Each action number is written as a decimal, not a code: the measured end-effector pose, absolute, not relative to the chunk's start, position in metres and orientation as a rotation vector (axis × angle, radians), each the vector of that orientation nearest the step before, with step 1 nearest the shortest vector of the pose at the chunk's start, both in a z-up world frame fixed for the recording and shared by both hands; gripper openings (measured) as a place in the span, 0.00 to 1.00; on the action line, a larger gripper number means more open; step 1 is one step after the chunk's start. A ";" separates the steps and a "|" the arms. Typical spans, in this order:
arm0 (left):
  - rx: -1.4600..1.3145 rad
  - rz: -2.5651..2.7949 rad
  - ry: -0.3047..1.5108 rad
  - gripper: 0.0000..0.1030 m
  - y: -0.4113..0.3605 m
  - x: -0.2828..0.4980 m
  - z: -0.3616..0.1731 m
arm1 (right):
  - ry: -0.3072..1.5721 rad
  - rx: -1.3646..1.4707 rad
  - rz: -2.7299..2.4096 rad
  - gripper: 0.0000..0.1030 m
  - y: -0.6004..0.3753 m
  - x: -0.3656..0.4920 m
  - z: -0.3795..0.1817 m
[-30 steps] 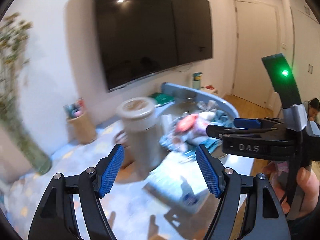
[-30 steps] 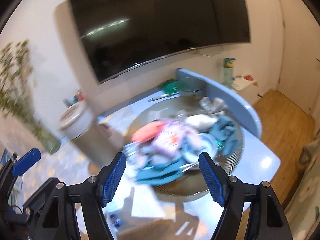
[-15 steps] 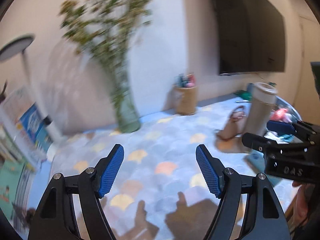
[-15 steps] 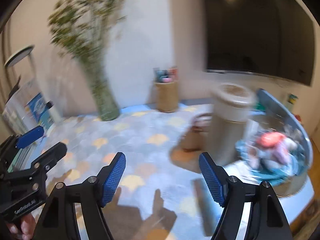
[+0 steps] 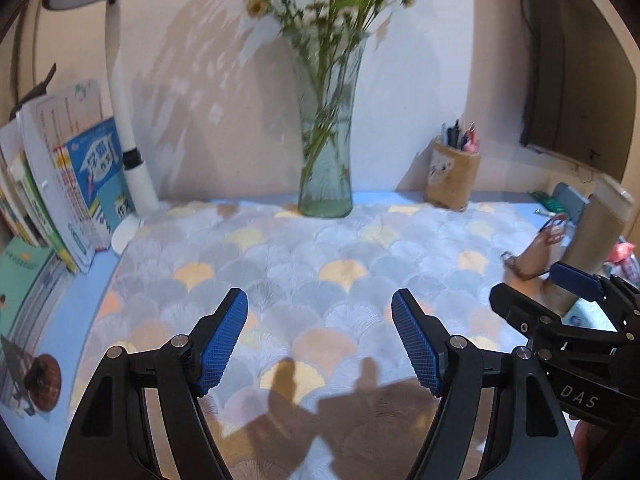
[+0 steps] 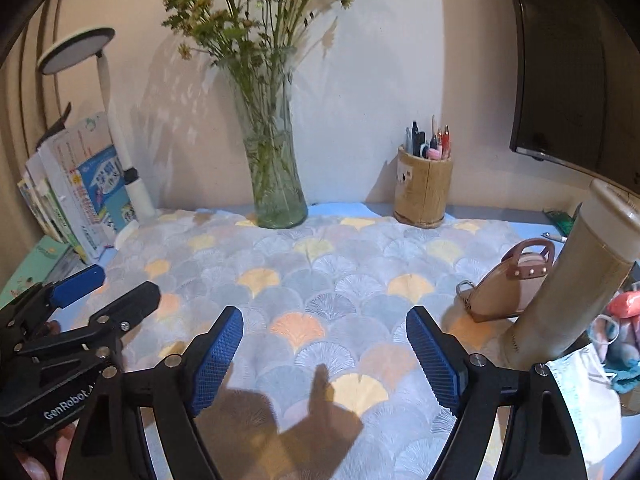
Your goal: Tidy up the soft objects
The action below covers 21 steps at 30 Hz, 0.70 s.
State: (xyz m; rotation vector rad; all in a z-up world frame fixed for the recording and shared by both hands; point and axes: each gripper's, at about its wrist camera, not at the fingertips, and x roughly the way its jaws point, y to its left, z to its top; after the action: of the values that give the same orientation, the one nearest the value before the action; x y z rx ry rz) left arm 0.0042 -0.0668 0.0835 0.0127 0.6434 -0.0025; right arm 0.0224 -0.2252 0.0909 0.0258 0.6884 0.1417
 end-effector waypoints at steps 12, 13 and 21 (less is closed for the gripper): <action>-0.013 0.079 0.710 0.71 -0.065 0.031 0.017 | 0.773 0.020 0.038 0.81 -0.230 0.050 0.019; -0.001 0.088 0.711 0.71 -0.066 0.031 0.013 | 0.779 0.018 0.035 0.81 -0.230 0.050 0.016; -0.028 0.069 0.817 0.71 -0.061 0.042 0.000 | 0.773 -0.014 0.018 0.88 -0.223 0.050 0.014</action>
State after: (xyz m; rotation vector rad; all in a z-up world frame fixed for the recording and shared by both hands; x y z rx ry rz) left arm 0.0418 -0.0610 -0.0003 -0.0279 0.8173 0.0685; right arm 0.0496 -0.2235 0.0143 -0.0145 0.7725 0.0175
